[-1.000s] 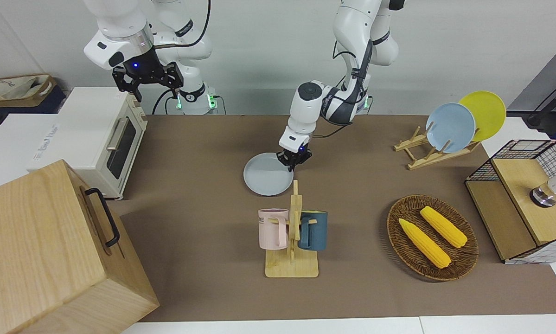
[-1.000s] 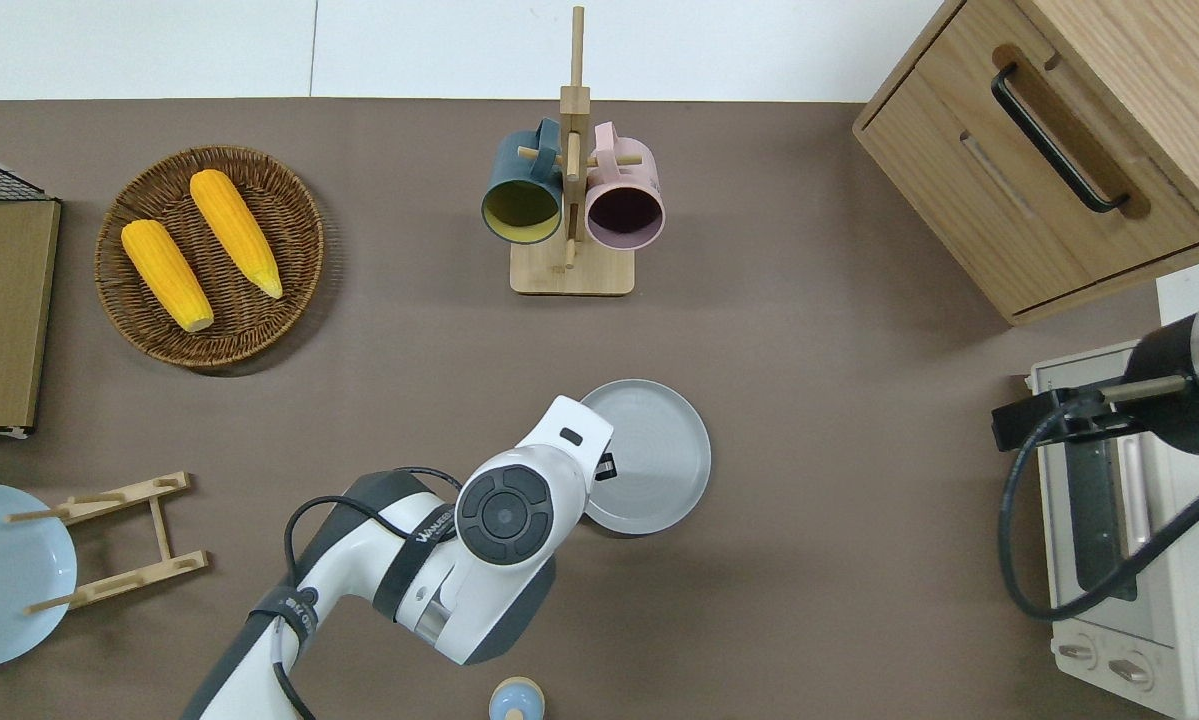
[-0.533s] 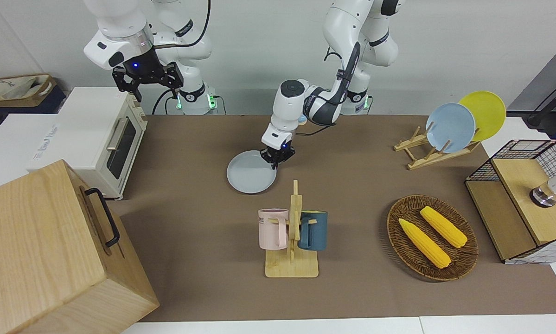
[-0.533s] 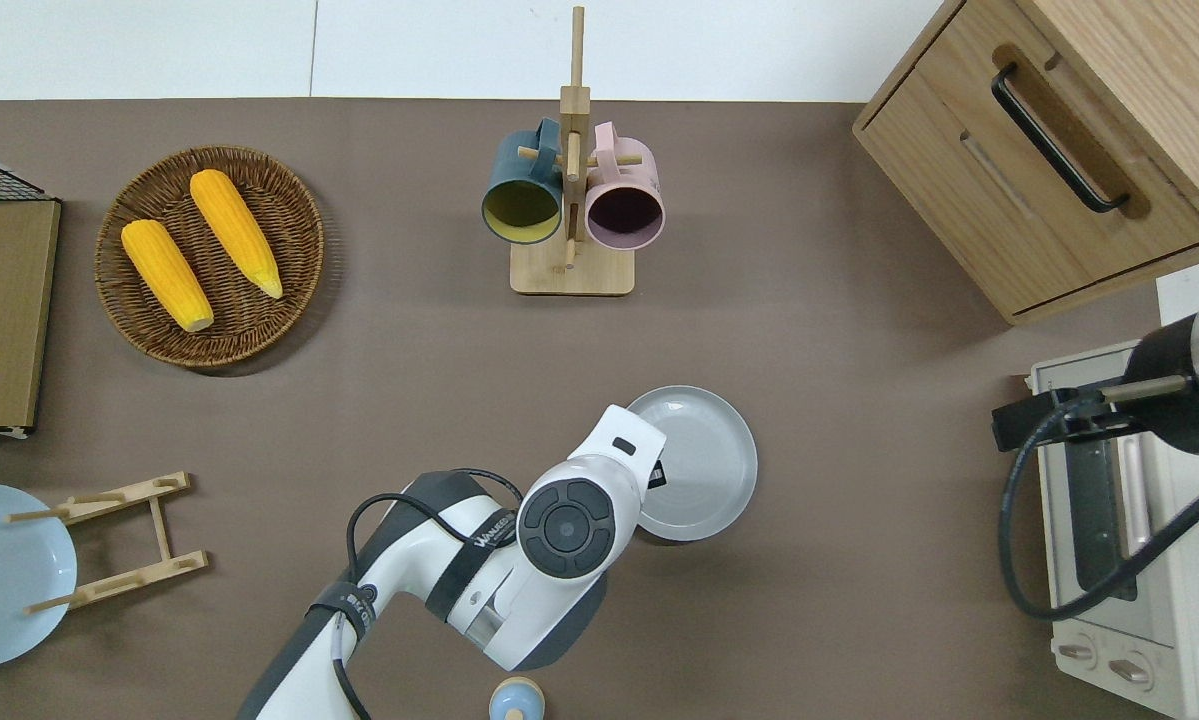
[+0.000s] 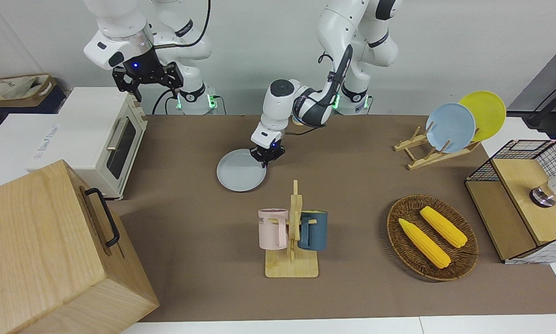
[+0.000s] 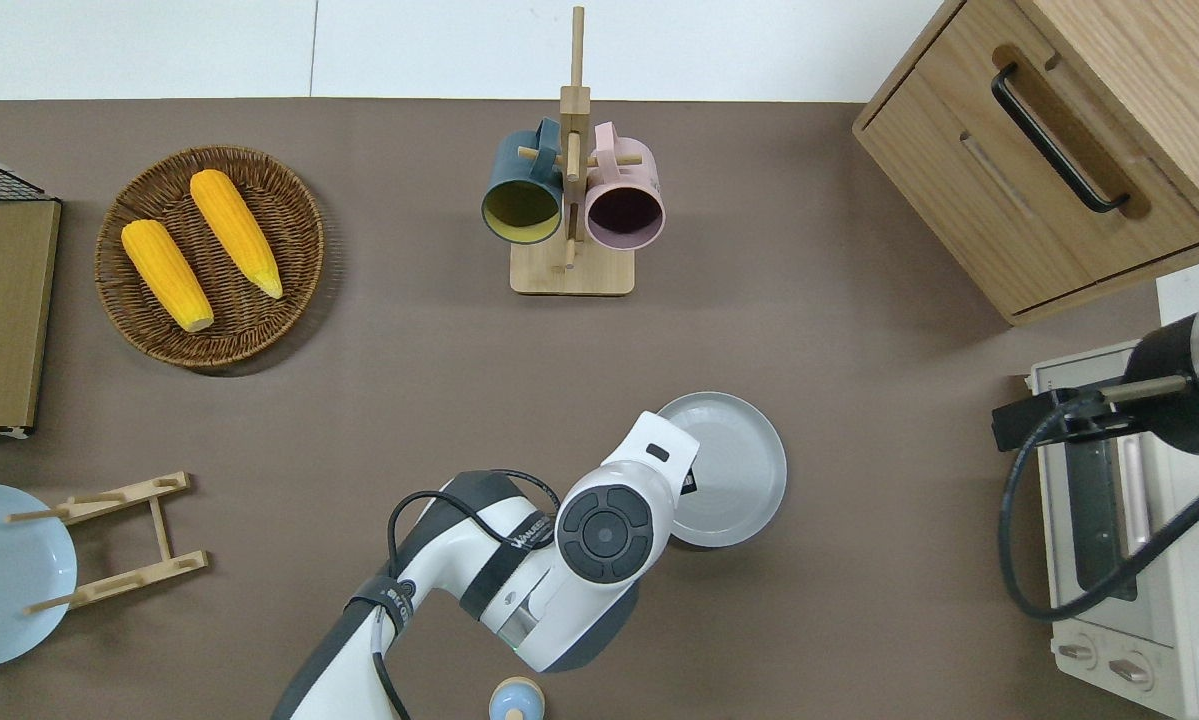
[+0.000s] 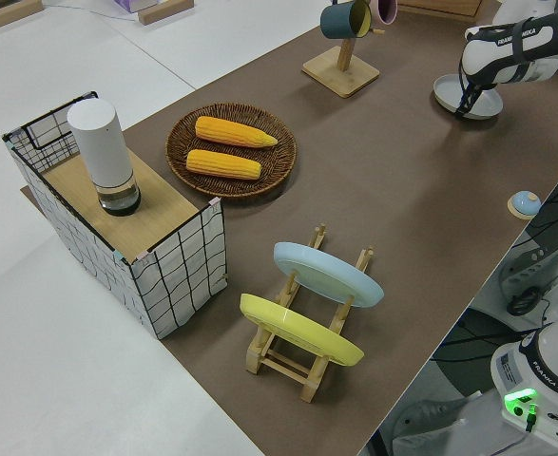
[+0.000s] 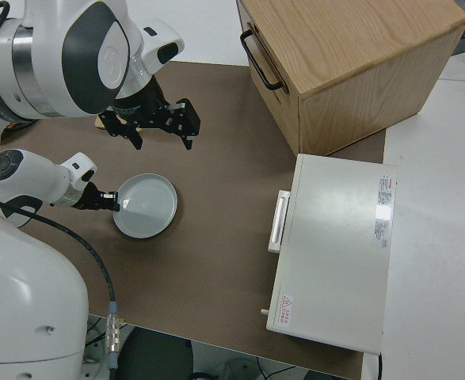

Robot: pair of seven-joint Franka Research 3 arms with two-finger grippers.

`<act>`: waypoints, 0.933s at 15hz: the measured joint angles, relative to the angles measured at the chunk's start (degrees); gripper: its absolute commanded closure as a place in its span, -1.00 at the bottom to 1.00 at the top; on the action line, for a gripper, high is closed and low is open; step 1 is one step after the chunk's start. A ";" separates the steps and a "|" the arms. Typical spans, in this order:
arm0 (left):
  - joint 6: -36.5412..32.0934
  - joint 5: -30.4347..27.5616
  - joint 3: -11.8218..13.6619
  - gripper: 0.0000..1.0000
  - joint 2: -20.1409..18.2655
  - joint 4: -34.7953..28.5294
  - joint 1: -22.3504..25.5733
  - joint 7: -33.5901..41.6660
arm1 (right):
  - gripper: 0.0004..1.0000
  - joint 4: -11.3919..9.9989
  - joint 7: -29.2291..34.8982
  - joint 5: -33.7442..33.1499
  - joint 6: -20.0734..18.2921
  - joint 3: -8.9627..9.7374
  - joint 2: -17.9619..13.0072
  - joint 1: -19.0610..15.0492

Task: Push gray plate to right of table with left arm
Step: 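Push the gray plate with the left gripper across the table toward the toaster oven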

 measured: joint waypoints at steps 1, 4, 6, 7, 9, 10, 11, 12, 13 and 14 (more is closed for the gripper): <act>0.00 0.00 0.00 0.27 0.06 0.12 0.00 -0.01 | -0.97 0.00 0.00 0.00 0.00 0.00 0.00 0.00; 0.00 0.00 0.00 -0.42 0.16 0.24 0.00 -0.02 | -0.97 0.00 0.00 0.00 0.00 0.00 0.00 0.00; 0.00 0.00 0.00 -0.81 0.24 0.26 0.00 -0.06 | -0.97 0.00 0.00 0.00 0.00 0.00 0.00 0.00; 0.00 0.00 0.00 -0.98 0.30 0.31 0.00 -0.09 | -0.97 0.00 0.00 0.00 0.00 0.00 0.00 0.00; 0.00 0.00 0.01 -0.98 0.49 0.43 0.00 -0.10 | -0.97 0.00 0.00 0.00 0.00 0.00 0.00 0.00; 0.00 0.00 0.02 -0.98 0.60 0.49 0.01 -0.10 | -0.97 0.00 0.00 0.00 0.00 0.00 0.00 0.00; 0.00 0.00 0.05 -0.98 0.70 0.56 0.05 -0.10 | -0.97 0.00 0.00 0.00 0.00 0.00 0.00 0.00; -0.02 0.00 0.10 -0.98 0.74 0.59 0.08 -0.09 | -0.97 0.00 0.00 0.00 0.00 0.00 0.00 0.00; -0.02 0.00 0.20 -0.98 0.75 0.60 0.12 -0.02 | -0.97 0.00 0.00 0.00 0.00 0.00 0.00 0.00; -0.05 0.00 0.39 -0.98 0.75 0.65 0.16 0.04 | -0.97 0.00 0.00 0.00 0.00 0.00 0.00 0.00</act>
